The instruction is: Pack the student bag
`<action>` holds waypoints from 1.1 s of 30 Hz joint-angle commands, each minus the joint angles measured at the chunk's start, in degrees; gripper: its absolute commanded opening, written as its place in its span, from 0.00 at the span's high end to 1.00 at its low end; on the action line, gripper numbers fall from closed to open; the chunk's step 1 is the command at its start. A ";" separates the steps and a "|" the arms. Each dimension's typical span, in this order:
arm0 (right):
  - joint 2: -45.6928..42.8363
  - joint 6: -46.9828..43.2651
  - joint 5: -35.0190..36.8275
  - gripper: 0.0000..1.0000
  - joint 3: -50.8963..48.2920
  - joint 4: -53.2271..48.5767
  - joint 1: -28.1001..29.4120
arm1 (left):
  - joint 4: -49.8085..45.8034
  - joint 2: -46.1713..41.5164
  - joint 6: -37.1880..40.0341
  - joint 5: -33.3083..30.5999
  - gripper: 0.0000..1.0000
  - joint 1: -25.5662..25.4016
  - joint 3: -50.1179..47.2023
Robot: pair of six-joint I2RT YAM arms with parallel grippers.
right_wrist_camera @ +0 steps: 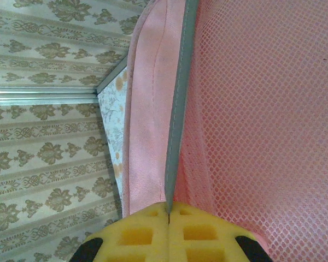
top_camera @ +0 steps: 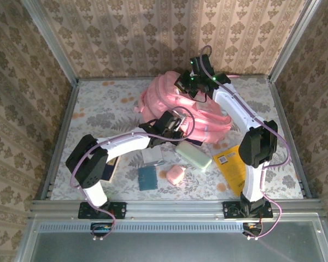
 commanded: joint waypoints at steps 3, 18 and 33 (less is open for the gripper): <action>-3.98 0.08 -2.49 1.00 -0.28 4.64 0.07 | -0.02 -0.22 0.88 -2.13 0.95 -0.07 1.00; -5.00 1.91 -4.56 1.00 -0.24 5.15 -1.72 | 9.81 -7.22 -1.54 7.86 0.50 2.51 -10.19; -6.39 4.77 -10.20 1.00 2.51 3.93 -3.41 | 34.27 -7.43 -15.73 37.35 0.30 11.23 -18.19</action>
